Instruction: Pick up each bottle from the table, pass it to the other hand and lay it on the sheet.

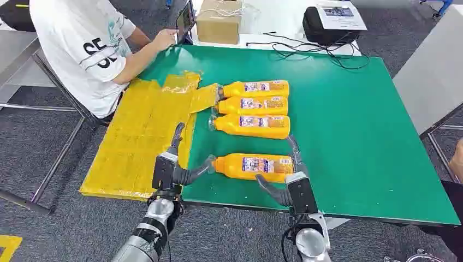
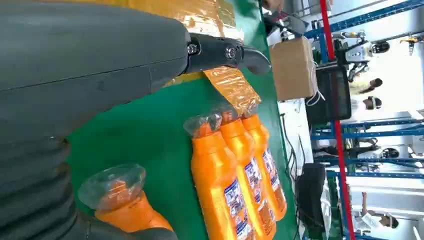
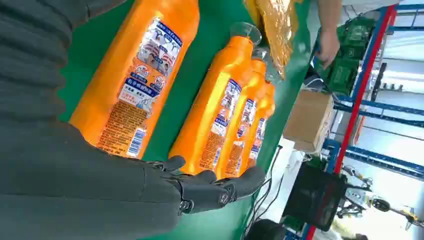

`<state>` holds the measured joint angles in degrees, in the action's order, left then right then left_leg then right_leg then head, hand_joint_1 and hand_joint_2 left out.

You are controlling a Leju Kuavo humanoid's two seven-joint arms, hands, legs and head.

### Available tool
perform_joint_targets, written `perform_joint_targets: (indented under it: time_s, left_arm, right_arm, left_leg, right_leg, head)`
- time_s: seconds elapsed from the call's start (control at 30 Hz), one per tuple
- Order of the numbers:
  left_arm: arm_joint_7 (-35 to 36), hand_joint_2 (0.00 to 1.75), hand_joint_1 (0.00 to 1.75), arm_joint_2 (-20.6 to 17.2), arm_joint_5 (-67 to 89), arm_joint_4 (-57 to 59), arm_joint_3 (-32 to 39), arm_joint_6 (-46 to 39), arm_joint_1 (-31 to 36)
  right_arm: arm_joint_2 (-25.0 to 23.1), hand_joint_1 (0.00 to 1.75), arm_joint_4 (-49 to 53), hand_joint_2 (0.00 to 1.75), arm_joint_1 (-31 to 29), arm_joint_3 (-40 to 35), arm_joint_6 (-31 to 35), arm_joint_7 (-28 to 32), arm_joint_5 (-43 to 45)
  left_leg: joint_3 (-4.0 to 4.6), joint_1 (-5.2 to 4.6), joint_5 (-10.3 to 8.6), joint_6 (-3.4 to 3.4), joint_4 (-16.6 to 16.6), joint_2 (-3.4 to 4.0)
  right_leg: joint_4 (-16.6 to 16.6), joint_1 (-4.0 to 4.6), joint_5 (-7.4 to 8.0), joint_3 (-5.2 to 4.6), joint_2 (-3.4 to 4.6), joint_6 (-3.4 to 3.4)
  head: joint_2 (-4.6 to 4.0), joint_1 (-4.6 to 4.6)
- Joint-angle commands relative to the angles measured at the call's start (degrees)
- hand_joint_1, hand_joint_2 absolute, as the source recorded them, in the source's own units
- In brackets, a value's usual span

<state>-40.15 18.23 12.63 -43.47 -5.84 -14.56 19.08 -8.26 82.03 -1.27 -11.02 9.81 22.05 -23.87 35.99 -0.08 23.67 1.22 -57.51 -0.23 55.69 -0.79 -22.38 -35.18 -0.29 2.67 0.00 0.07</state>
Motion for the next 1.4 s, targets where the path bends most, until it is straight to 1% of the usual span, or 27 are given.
perform_joint_targets:
  time_s: [0.03,0.1,0.17,0.2,0.23,0.27,0.33,0.37,0.43,0.47,0.53,0.57,0.63,0.73,0.8,0.87,0.97,1.0,1.03,1.1,1.17,1.2,1.23,1.27,1.3,1.33,1.4]
  left_arm:
    - [0.2,1.75,0.0,-1.4,-0.4,-0.3,-0.2,-0.9,0.8]
    - [0.2,1.75,0.0,-1.4,-0.3,-0.3,-0.3,-1.1,0.8]
    - [0.2,1.75,0.0,-1.4,-0.3,-0.3,-0.3,-1.1,0.8]
    - [0.2,1.75,0.0,-1.4,-0.3,-0.3,-0.3,-1.1,0.8]
    - [0.2,1.75,0.0,-1.4,-0.3,-0.3,-0.3,-1.1,0.8]
    - [0.2,1.75,0.0,-1.5,0.0,-0.6,-0.6,-2.0,0.8]
    - [0.2,1.75,0.0,-1.4,-0.4,-0.7,-0.7,-2.0,0.9]
    - [0.2,1.75,0.0,-1.4,-0.1,-1.0,-1.2,-2.8,0.9]
    - [0.2,1.75,0.0,-1.4,0.2,-1.1,-1.8,-3.7,0.9]
    - [0.2,1.75,0.0,-1.5,0.1,-1.3,-2.1,-3.7,0.8]
    - [0.2,1.75,0.0,-1.5,0.0,-1.5,-2.3,-3.9,0.7]
    - [0.2,1.75,0.0,-1.6,-0.4,-1.6,-2.3,-3.9,0.7]
    - [0.2,1.75,0.0,-1.8,-0.9,-2.0,-2.4,-3.8,0.6]
    - [0.2,1.75,0.0,-1.9,-1.3,-1.8,-2.7,-4.0,0.9]
    - [0.2,1.75,0.0,-2.0,-1.8,-2.0,-2.7,-3.8,0.9]
    - [0.2,1.75,0.0,-2.0,-2.2,-2.2,-2.6,-3.4,0.8]
    - [0.2,1.75,0.0,-2.0,-2.2,-2.2,-2.6,-3.4,0.7]
    - [0.2,1.75,0.0,-2.0,-2.2,-2.2,-2.6,-3.4,0.7]
    - [0.2,1.75,0.0,-2.0,-2.2,-2.2,-2.6,-3.4,0.7]
    - [0.2,1.75,0.0,-2.0,-2.5,-2.3,-2.6,-3.1,0.8]
    - [0.2,1.75,0.0,-2.1,-2.4,-2.0,-2.8,-3.1,1.0]
    - [0.2,1.75,0.0,-2.0,-2.4,-1.9,-2.9,-2.9,1.1]
    - [0.2,1.75,0.0,-2.0,-2.5,-1.8,-2.9,-2.7,1.2]
    - [0.2,1.75,0.0,-1.9,-2.4,-1.7,-3.0,-2.8,1.3]
    - [0.2,1.75,0.0,-1.8,-2.4,-1.5,-3.0,-2.7,1.4]
    - [0.2,1.75,0.0,-1.8,-2.6,-1.5,-2.9,-2.4,1.4]
    - [0.2,1.75,0.0,-1.7,-2.5,-1.3,-3.0,-2.3,1.6]
  right_arm:
    - [0.6,0.0,-4.5,1.75,-2.4,-0.8,2.3,-1.2,-3.8]
    - [0.6,0.0,-4.8,1.75,-2.5,-0.7,2.5,-1.2,-4.1]
    - [0.6,0.0,-4.8,1.75,-2.5,-0.7,2.5,-1.2,-4.1]
    - [0.6,0.0,-4.8,1.75,-2.5,-0.7,2.5,-1.2,-4.1]
    - [0.6,0.0,-4.8,1.75,-2.5,-0.7,2.5,-1.2,-4.1]
    - [0.5,0.0,-5.3,1.75,-2.7,-0.5,2.6,-1.4,-4.4]
    - [0.6,0.0,-5.4,1.75,-3.2,-0.2,3.7,-1.5,-5.4]
    - [0.6,0.0,-5.4,1.75,-3.6,0.2,3.8,-1.6,-5.3]
    - [0.5,0.0,-5.2,1.75,-4.0,0.7,3.9,-1.7,-5.1]
    - [0.5,0.0,-5.0,1.75,-4.1,0.9,3.9,-1.7,-4.9]
    - [0.5,0.0,-5.0,1.75,-4.2,1.3,4.0,-1.9,-4.7]
    - [0.6,0.0,-5.2,1.75,-4.3,1.3,3.8,-2.0,-4.6]
    - [0.9,0.0,-5.8,1.75,-4.5,1.2,3.3,-2.6,-4.9]
    - [1.5,0.0,-8.0,1.75,-6.0,0.8,3.3,-4.5,-6.9]
    - [2.2,0.0,-9.5,1.75,-7.3,0.5,3.4,-5.6,-8.5]
    - [2.5,0.0,-10.0,1.75,-8.1,0.5,3.4,-6.2,-9.2]
    - [2.5,0.0,-10.1,1.75,-8.4,0.6,3.3,-6.2,-9.2]
    - [2.5,0.0,-10.1,1.75,-8.4,0.6,3.3,-6.2,-9.2]
    - [2.5,0.0,-10.1,1.75,-8.4,0.6,3.3,-6.2,-9.2]
    - [2.9,0.0,-10.7,1.75,-8.9,0.1,3.2,-7.6,-10.7]
    - [3.2,0.0,-12.6,1.75,-10.6,-0.6,2.9,-9.1,-12.5]
    - [3.6,0.0,-13.8,1.75,-11.6,-1.3,3.1,-10.2,-14.6]
    - [3.5,0.0,-14.1,1.75,-12.0,-1.3,3.7,-10.1,-15.2]
    - [3.7,0.0,-15.2,1.75,-12.9,-2.0,4.7,-10.5,-17.4]
    - [3.9,0.0,-15.7,1.75,-13.4,-2.4,4.5,-11.2,-18.4]
    - [4.1,0.0,-16.7,1.75,-14.1,-2.8,3.8,-12.2,-19.3]
    - [4.3,0.0,-17.9,1.75,-15.0,-3.1,3.7,-12.9,-20.2]
  left_leg:
    - [-0.21,0.02,0.08,-0.05,0.0,0.11]
    - [-0.34,0.04,0.13,-0.08,0.1,0.14]
    - [-0.16,0.04,0.05,-0.05,0.0,0.09]
    - [-0.31,0.03,0.12,-0.07,0.0,0.14]
    - [-0.2,0.04,0.08,-0.06,0.0,0.11]
    - [-0.43,0.05,0.17,-0.1,0.0,0.14]
    - [-0.21,0.02,0.07,-0.06,0.0,0.1]
    - [-0.39,0.06,0.17,-0.09,0.0,0.17]
    - [-0.2,0.03,0.08,-0.05,0.0,0.1]
    - [-0.35,0.04,0.15,-0.08,0.0,0.13]
    - [-0.18,0.01,0.06,-0.05,0.0,0.08]
    - [-0.35,0.04,0.15,-0.08,0.0,0.1]
    - [-0.19,0.03,0.06,-0.05,0.0,0.08]
    - [-0.46,0.05,0.19,-0.09,0.0,0.14]
    - [-0.2,0.03,0.06,-0.05,0.0,0.11]
    - [-0.44,0.05,0.17,-0.09,0.0,0.18]
    - [-0.31,0.03,0.11,-0.07,0.0,0.14]
    - [-0.48,0.06,0.2,-0.11,0.0,0.15]
    - [-0.28,0.03,0.09,-0.06,0.0,0.12]
    - [-0.2,0.03,0.06,-0.05,0.0,0.11]
    - [-0.64,0.07,0.31,-0.13,0.0,0.16]
    - [-0.33,0.03,0.12,-0.07,0.0,0.12]
    - [-0.45,0.04,0.18,-0.09,0.0,0.21]
    - [-0.37,0.04,0.16,-0.08,0.0,0.2]
    - [-0.23,0.03,0.07,-0.05,0.0,0.17]
    - [-0.37,0.03,0.14,-0.07,0.0,0.24]
    - [-0.26,0.04,0.08,-0.06,0.0,0.16]
  right_leg:
    - [0.0,0.02,-0.04,0.17,0.11,-0.07]
    - [-0.1,0.05,-0.08,0.31,0.14,-0.1]
    - [-0.1,0.04,-0.02,0.14,0.09,-0.06]
    - [-0.1,0.04,-0.07,0.27,0.14,-0.09]
    - [0.0,0.04,-0.04,0.18,0.11,-0.07]
    - [0.0,0.05,-0.13,0.38,0.14,-0.13]
    - [0.0,0.02,-0.04,0.17,0.1,-0.07]
    - [0.0,0.06,-0.11,0.34,0.17,-0.12]
    - [0.0,0.03,-0.05,0.17,0.1,-0.08]
    - [0.0,0.04,-0.1,0.31,0.13,-0.11]
    - [0.0,0.01,-0.04,0.15,0.08,-0.06]
    - [0.0,0.04,-0.11,0.32,0.1,-0.1]
    - [0.0,0.03,-0.04,0.17,0.08,-0.07]
    - [0.0,0.05,-0.14,0.41,0.14,-0.12]
    - [-0.1,0.04,-0.02,0.17,0.11,-0.07]
    - [0.0,0.05,-0.1,0.4,0.18,-0.12]
    - [0.0,0.04,-0.06,0.28,0.14,-0.1]
    - [0.0,0.07,-0.14,0.44,0.15,-0.14]
    - [0.0,0.03,-0.05,0.24,0.13,-0.09]
    - [-0.1,0.03,-0.03,0.18,0.11,-0.07]
    - [0.0,0.08,-0.25,0.6,0.16,-0.18]
    - [0.0,0.03,-0.08,0.29,0.12,-0.09]
    - [0.0,0.05,-0.11,0.38,0.21,-0.12]
    - [0.0,0.05,-0.09,0.32,0.2,-0.1]
    - [-0.1,0.03,-0.01,0.19,0.17,-0.07]
    - [0.0,0.04,-0.05,0.31,0.24,-0.1]
    - [0.0,0.05,-0.02,0.23,0.16,-0.09]
  head:
    - [0.0,0.02]
    - [0.0,0.0]
    - [0.0,0.0]
    - [0.0,0.0]
    - [0.0,0.0]
    - [0.0,0.02]
    - [0.0,0.0]
    - [0.0,0.0]
    - [0.0,0.0]
    - [0.0,0.0]
    - [0.0,0.0]
    - [0.0,0.0]
    - [0.0,0.02]
    - [0.0,0.02]
    - [0.0,0.02]
    - [0.0,0.02]
    - [0.0,0.02]
    - [0.0,0.02]
    - [0.0,0.0]
    - [0.0,0.0]
    - [0.0,0.0]
    - [0.0,0.0]
    - [0.0,0.0]
    - [0.0,0.0]
    - [0.0,0.0]
    - [0.0,0.0]
    - [0.0,0.0]
